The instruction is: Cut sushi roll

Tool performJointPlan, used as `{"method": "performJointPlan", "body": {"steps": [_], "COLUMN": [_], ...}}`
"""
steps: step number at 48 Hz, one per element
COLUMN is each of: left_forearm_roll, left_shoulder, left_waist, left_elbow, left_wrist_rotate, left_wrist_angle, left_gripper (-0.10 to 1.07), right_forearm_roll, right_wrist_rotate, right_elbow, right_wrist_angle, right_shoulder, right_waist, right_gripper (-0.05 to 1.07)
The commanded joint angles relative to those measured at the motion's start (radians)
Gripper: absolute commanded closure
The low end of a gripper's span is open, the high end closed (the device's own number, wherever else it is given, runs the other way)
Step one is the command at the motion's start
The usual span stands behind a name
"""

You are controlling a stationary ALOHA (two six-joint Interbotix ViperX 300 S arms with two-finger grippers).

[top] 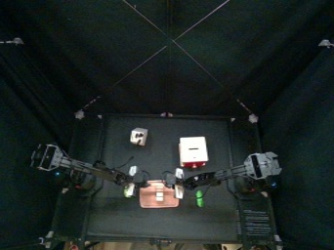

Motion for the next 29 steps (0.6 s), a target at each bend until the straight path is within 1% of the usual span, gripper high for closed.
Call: {"method": "performJointPlan", "body": {"steps": [1,29], "left_forearm_roll": [-0.014,-0.015], "left_shoulder": [-0.006,0.008], "left_waist": [-0.006,0.003], "left_elbow": [-0.017,-0.009], "left_wrist_rotate": [0.002,0.003], "left_wrist_angle": [-0.020,-0.012], "left_gripper": [0.87,0.87], "right_forearm_roll": [0.002,0.003], "right_wrist_rotate": [0.003,0.003], "right_elbow": [-0.058,-0.069], "right_wrist_angle": [-0.005,0.000], "right_shoulder": [-0.015,0.008], "right_waist": [0.005,-0.002], "right_gripper": [0.84,0.84]}}
